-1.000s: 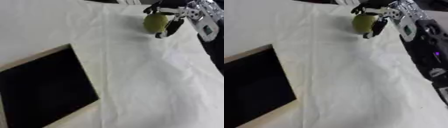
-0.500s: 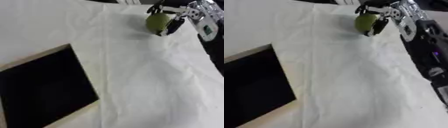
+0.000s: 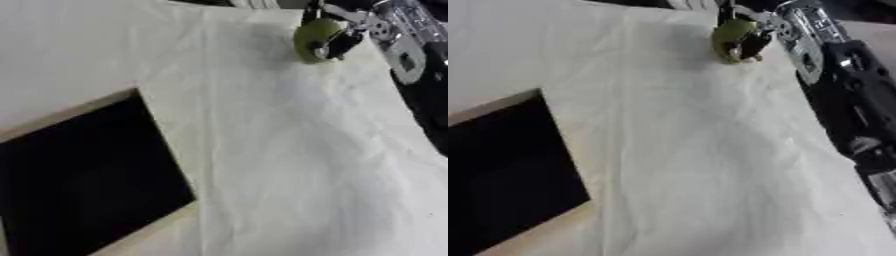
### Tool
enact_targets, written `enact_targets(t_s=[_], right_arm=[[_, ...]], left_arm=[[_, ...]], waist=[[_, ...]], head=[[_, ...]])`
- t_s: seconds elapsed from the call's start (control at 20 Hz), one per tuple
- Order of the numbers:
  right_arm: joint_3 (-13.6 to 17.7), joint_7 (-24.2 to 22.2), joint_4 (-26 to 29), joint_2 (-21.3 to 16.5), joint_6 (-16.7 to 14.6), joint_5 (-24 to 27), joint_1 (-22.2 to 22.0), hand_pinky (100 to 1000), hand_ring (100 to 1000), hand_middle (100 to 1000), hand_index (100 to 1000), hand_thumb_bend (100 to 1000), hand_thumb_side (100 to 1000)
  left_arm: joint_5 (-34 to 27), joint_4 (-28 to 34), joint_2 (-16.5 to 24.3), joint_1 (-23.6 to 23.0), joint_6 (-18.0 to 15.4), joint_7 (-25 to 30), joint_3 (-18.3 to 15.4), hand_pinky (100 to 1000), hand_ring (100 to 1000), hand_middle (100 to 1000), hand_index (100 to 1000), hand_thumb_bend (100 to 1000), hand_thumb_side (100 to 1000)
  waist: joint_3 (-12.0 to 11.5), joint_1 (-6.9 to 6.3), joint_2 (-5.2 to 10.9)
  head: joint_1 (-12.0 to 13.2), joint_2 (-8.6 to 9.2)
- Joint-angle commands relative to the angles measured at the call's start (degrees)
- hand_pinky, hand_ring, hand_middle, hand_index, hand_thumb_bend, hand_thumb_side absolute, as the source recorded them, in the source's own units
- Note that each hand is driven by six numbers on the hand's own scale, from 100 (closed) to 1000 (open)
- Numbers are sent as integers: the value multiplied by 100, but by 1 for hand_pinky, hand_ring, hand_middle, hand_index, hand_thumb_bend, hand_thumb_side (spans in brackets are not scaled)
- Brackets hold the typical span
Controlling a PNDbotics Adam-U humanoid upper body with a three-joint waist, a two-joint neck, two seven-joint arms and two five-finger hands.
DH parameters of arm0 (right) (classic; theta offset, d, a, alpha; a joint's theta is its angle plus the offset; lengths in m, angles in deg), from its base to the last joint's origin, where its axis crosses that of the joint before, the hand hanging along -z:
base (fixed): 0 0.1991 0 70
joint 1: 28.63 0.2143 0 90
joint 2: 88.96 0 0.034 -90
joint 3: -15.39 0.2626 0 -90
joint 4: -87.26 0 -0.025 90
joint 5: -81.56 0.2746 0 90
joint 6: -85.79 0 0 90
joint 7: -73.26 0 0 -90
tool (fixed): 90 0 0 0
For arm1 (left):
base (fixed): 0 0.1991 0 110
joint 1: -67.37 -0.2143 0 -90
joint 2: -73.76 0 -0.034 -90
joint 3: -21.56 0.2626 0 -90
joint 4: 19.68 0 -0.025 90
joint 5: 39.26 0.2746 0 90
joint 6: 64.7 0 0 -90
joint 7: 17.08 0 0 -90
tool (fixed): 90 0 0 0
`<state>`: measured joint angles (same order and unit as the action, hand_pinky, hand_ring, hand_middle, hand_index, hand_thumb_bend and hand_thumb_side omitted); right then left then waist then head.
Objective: Pick up objects on the table and place them in the box.
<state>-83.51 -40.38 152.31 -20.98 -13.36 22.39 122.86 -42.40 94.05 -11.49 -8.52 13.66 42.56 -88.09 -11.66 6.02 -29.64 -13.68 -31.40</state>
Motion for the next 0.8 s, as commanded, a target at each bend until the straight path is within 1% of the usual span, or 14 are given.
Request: enact_targets(t_s=[0.05, 0.1, 0.15, 0.3, 0.35, 0.4, 0.6, 0.8], right_arm=[[-11, 309, 76, -133, -14, -311, 83, 635, 613, 615, 636, 214, 100], [-28, 395, 68, -132, -41, -398, 77, 631, 610, 609, 629, 212, 100], [-35, 479, 60, -125, -71, -482, 72, 618, 594, 583, 600, 211, 100], [-40, 685, 72, -116, -193, -662, 51, 608, 586, 562, 574, 216, 100], [-43, 736, 107, -134, -241, -673, 35, 606, 584, 559, 568, 191, 100], [-45, 784, 164, -164, -284, -667, 16, 605, 584, 557, 566, 221, 100], [-72, 948, 552, -345, -394, -586, -89, 596, 580, 557, 562, 227, 100], [-95, 1064, 1001, -553, -434, -431, -233, 595, 575, 557, 560, 231, 100]], left_arm=[[42, 86, 84, 30, -2, 22, -25, 506, 546, 558, 727, 348, 588], [43, 86, 82, 30, -2, 24, -25, 506, 546, 557, 726, 347, 589], [42, 86, 80, 30, -1, 24, -26, 506, 545, 556, 726, 345, 589], [40, 86, 73, 22, 6, 25, -28, 506, 544, 554, 725, 343, 589], [39, 86, 71, 19, 9, 25, -30, 505, 544, 554, 725, 343, 588], [38, 86, 71, 17, 12, 24, -32, 505, 543, 553, 725, 342, 588], [36, 86, 87, 2, 16, 15, -39, 504, 542, 552, 724, 340, 586], [37, 86, 112, -11, 19, 4, -44, 504, 542, 551, 723, 339, 585]], waist=[[-7, -25, 138], [-7, -23, 140], [-5, -22, 143], [9, -18, 155], [17, -16, 162], [26, -14, 170], [69, -6, 226], [107, -5, 297]], head=[[-25, 69], [-23, 65], [-19, 57], [-8, 35], [-1, 26], [7, 15], [37, -33], [60, -98]])
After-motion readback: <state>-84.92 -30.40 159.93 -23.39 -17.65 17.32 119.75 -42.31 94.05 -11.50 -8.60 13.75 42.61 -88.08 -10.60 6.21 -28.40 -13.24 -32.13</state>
